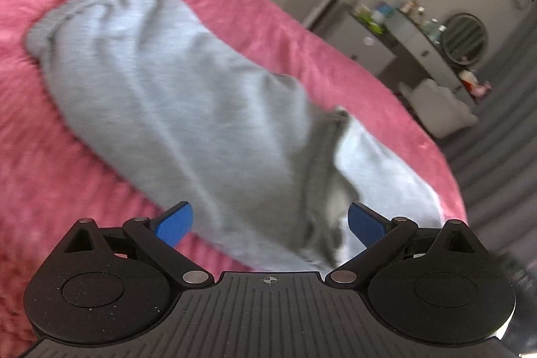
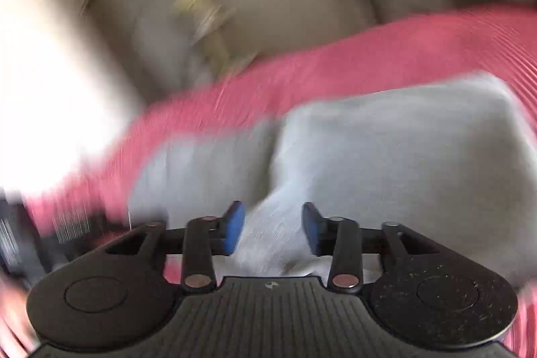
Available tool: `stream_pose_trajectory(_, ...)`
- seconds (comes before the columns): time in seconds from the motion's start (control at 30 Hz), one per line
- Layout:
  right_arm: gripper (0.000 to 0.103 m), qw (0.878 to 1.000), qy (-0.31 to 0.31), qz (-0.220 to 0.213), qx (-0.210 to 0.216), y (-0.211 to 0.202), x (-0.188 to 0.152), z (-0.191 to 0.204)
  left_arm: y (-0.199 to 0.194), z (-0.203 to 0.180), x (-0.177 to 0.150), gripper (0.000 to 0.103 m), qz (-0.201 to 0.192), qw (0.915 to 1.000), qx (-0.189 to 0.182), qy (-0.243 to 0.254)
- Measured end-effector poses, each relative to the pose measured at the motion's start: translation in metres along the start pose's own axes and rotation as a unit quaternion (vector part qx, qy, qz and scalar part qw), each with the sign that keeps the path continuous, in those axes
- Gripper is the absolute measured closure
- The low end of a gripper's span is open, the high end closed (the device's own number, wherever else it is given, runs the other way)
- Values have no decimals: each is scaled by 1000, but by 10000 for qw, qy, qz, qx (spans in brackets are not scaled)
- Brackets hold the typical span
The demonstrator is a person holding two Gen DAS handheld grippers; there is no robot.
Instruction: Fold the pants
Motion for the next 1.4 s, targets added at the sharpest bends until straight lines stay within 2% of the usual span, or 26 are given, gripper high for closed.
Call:
stream_pose_trajectory(0.03,55,9963,813,-266,37,-17,-1,-22,5,-4,-1,2,64,9999,-79,0)
stream_pose_trajectory(0.1,54,9787,1975,-537,184,-41,-11,-50,18,-18,-3,2,242,9995,-215,31)
stream_pose_trajectory(0.17,37,9591,2723,-724,281,-59,-21,-69,34,-34,-9,2,401,9988,-265,73)
stream_pose_trajectory(0.23,32,9490,3028,-807,344,-71,-29,-77,47,-48,-17,2,522,9985,-138,123)
stream_pose_trajectory(0.33,26,9562,2845,-674,115,-76,-35,-81,64,-66,-29,6,579,9968,39,547)
stream_pose_trajectory(0.37,26,9594,2767,-547,-56,-75,-36,-82,69,-69,-33,15,601,9954,127,734)
stream_pose_trajectory(0.47,25,9621,2693,-407,-138,-69,-40,-83,75,-68,-42,30,620,9916,489,1029)
stream_pose_trajectory(0.53,25,9602,2754,-243,-408,-64,-46,-86,72,-67,-42,34,527,9917,481,1068)
stream_pose_trajectory(0.6,25,9593,2783,-348,-319,-64,-47,-87,72,-63,-42,35,530,9929,440,967)
stream_pose_trajectory(0.67,25,9561,2835,-634,-380,-66,-45,-89,75,-62,-45,35,548,9922,517,995)
stream_pose_trajectory(0.83,21,9488,2960,-987,-489,-54,-41,-95,82,-69,-53,31,491,9857,724,1439)
stream_pose_trajectory(0.9,29,9542,2694,-895,-948,-49,-40,-96,82,-69,-55,31,490,9832,773,1580)
stream_pose_trajectory(0.97,66,9529,2381,-877,-1659,-62,-41,-95,82,-69,-57,30,508,9818,793,1648)
stream_pose_trajectory(1.0,74,9482,2342,-924,-1935,-72,-42,-99,81,-69,-56,30,522,9818,767,1656)
stream_pose_trajectory(1.03,78,9406,2587,-958,-1980,-81,-47,-110,81,-69,-57,30,522,9816,762,1672)
stream_pose_trajectory(1.1,79,9269,3200,-842,-1772,-87,-59,-126,81,-69,-57,30,519,9812,763,1693)
stream_pose_trajectory(1.13,78,9251,3262,-849,-1752,-91,-60,-125,81,-68,-56,30,525,9817,732,1677)
stream_pose_trajectory(1.2,72,9361,2864,-884,-1839,-101,-53,-107,81,-66,-55,31,552,9831,674,1609)
stream_pose_trajectory(1.27,52,9498,2335,-949,-1853,-108,-39,-88,79,-65,-53,36,559,9843,643,1545)
stream_pose_trajectory(1.33,45,9569,2040,-1035,-1791,-120,-31,-70,78,-64,-53,39,538,9846,664,1522)
stream_pose_trajectory(1.4,45,9617,1836,-1039,-1752,-126,-21,-58,76,-65,-54,41,530,9846,672,1525)
Point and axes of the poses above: each gripper's, at about its wrist camera, not at the fingertips, and y roughly the way its jaws point, z to its left, x to its top, the point moved 3 cm from there along y, roughly the way its jaws point, and after that the axes turned 8 degrees about -y, right-handed, at the moved point
